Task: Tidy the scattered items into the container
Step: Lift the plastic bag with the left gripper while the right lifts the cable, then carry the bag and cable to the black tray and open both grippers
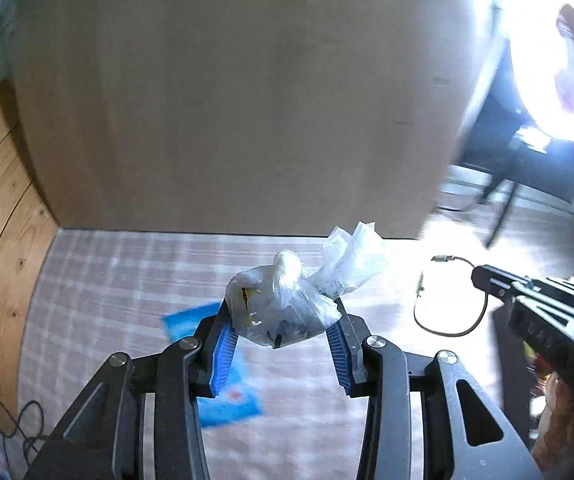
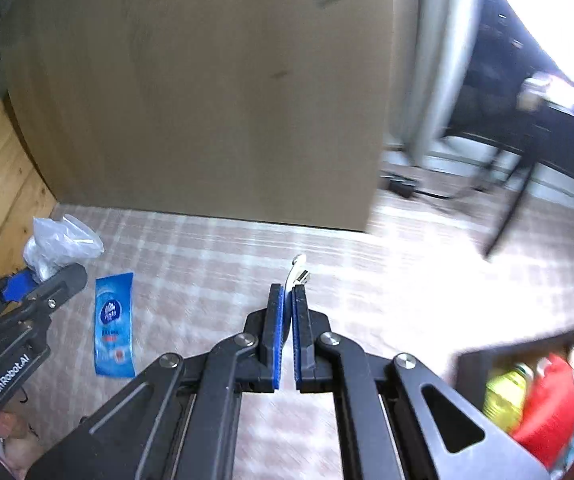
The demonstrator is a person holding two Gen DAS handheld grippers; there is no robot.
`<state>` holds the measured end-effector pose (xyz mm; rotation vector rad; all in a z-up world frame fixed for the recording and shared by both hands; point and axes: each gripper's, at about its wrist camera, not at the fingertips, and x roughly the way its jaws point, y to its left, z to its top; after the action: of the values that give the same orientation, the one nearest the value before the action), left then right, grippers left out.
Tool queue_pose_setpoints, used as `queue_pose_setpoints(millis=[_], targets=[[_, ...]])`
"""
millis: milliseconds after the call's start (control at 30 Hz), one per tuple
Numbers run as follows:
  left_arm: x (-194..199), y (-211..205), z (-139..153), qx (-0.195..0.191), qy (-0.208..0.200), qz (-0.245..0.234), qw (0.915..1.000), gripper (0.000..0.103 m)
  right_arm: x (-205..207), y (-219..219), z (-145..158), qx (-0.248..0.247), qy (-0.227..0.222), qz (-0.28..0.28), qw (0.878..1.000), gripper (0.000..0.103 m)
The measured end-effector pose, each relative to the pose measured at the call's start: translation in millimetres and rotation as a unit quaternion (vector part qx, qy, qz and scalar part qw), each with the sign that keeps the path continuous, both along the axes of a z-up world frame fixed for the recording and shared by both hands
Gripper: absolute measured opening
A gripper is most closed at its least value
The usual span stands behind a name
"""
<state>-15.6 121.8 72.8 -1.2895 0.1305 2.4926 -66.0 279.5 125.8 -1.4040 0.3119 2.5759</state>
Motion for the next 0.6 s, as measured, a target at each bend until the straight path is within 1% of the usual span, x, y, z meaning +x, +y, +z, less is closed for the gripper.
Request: queue_pose_setpoints(millis=[67, 100, 133, 167, 200, 233, 367, 400, 467, 500, 600], targets=[[17.1, 27.2, 6.7, 0.006, 0.002, -0.024, 0.9997, 0.039, 40.3, 22.7, 5.9, 0.002, 0.014, -0.019, 1.000, 0.004], [29.1, 46.3, 14.3, 0.007, 0.004, -0.039, 0.9992, 0.039, 51.2, 32.0, 13.5, 0.005, 0.019, -0.028, 0.999, 0.004], [36.4, 72.2, 37.0, 0.008, 0.004, -0.051, 0.9987, 0.039, 65.6, 42.6, 21.7, 0.008, 0.024, -0.040, 0.999, 0.004], [35.0, 73.2, 40.9, 0.013, 0.001, -0.065, 0.9978, 0.039, 79.9, 56.8, 27.5, 0.010, 0.028, -0.053, 0.998, 0.004], [30.4, 82.3, 35.0, 0.018, -0.002, -0.082, 0.9965, 0.039, 92.1, 70.6, 31.1, 0.010, 0.031, -0.065, 0.997, 0.004], [32.9, 96.8, 40.2, 0.019, -0.004, -0.096, 0.9952, 0.039, 107.0, 82.8, 33.7, 0.009, 0.033, -0.078, 0.996, 0.004], [60.6, 159.1, 46.7, 0.021, -0.012, -0.156, 0.9875, 0.039, 161.5, 126.7, 37.2, 0.006, 0.034, -0.128, 0.991, 0.004], [62.3, 170.7, 39.3, 0.021, -0.014, -0.169, 0.9852, 0.039, 176.6, 138.7, 38.4, 0.006, 0.032, -0.141, 0.989, 0.004], [80.4, 194.8, 45.8, 0.021, -0.017, -0.195, 0.9804, 0.039, 207.7, 162.6, 40.7, 0.003, 0.030, -0.167, 0.986, 0.004], [87.3, 201.8, 57.1, 0.022, -0.018, -0.204, 0.9785, 0.039, 221.5, 172.2, 40.3, 0.000, 0.030, -0.178, 0.984, 0.004], [109.3, 226.1, 63.5, 0.028, -0.025, -0.233, 0.9718, 0.039, 256.1, 195.5, 43.4, -0.007, 0.030, -0.205, 0.978, 0.004]])
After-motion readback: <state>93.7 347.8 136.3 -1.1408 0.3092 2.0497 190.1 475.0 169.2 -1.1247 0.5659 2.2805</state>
